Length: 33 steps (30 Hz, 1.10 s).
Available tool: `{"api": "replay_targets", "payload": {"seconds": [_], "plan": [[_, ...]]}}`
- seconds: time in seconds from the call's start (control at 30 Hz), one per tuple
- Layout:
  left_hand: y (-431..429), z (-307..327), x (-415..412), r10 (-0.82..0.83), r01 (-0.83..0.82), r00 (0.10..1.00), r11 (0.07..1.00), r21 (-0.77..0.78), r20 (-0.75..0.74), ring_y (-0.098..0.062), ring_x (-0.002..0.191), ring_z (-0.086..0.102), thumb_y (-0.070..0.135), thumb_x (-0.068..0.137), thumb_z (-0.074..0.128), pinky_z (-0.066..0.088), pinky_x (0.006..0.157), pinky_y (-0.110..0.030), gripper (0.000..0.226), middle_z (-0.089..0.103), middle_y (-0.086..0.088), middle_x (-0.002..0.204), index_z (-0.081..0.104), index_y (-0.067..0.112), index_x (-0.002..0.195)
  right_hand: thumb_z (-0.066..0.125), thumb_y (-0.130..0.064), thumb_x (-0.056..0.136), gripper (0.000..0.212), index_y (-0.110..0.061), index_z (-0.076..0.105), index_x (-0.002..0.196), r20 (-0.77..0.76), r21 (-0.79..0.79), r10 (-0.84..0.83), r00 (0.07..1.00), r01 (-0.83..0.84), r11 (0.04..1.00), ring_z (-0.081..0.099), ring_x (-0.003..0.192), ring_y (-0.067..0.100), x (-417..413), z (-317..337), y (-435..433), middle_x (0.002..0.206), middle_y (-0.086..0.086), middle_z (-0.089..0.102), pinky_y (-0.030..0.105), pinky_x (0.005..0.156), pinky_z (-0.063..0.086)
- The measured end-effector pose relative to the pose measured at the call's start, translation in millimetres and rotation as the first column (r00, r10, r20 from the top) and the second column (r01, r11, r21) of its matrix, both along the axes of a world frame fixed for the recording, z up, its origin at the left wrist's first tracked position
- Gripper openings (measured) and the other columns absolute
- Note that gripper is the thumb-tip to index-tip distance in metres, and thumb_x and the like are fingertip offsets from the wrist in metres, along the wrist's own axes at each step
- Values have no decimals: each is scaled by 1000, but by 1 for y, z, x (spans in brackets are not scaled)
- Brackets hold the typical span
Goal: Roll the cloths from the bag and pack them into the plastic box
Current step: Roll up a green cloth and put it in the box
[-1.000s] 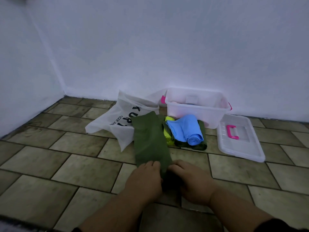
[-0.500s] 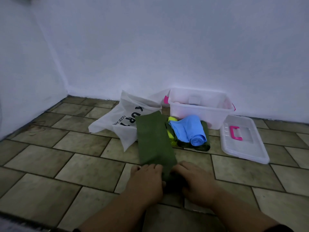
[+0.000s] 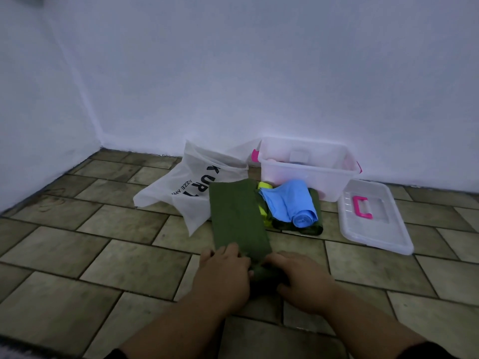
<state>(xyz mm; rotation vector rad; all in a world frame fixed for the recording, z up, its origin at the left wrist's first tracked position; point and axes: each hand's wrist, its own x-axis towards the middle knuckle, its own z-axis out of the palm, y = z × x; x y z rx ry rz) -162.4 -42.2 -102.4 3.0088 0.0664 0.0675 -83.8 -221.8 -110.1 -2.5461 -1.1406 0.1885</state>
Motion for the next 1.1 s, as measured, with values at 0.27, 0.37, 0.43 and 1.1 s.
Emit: {"api": "replay_targets", "payload": {"seconds": [0.27,0.37,0.43,1.1], "plan": [[-3,-4,-4,-31,32,999,998,-55,31,-16,100,53,49,89,43,26,91,-35,28,53,7,110,43,30,109,59,-33,71,60,-42,42,128,51,33,47,998,-48,998,45,110,4,0,1,2,125,-17,48,22,90,40],[-3,-4,-2,5,-3,1000,999,-51,27,-16,105,51,45,91,40,24,96,-38,27,52,6,114,46,29,112,63,-29,77,53,-40,45,126,102,17,62,993,-64,998,47,111,8,-4,-4,5,125,-15,50,22,87,39],[-3,-5,-4,-6,8,998,999,-32,59,-17,107,47,45,89,40,23,94,-39,30,47,5,116,44,31,115,63,-34,77,51,-41,47,125,97,13,44,994,-45,999,50,107,9,-3,-3,6,120,-15,54,22,84,40],[-1,-3,-2,17,-19,1000,996,-83,-23,-14,104,53,48,91,42,22,98,-37,30,54,9,115,47,29,114,61,-32,71,55,-42,40,122,59,-16,12,998,-11,1000,48,102,5,-3,4,4,117,-18,47,15,71,31]]}}
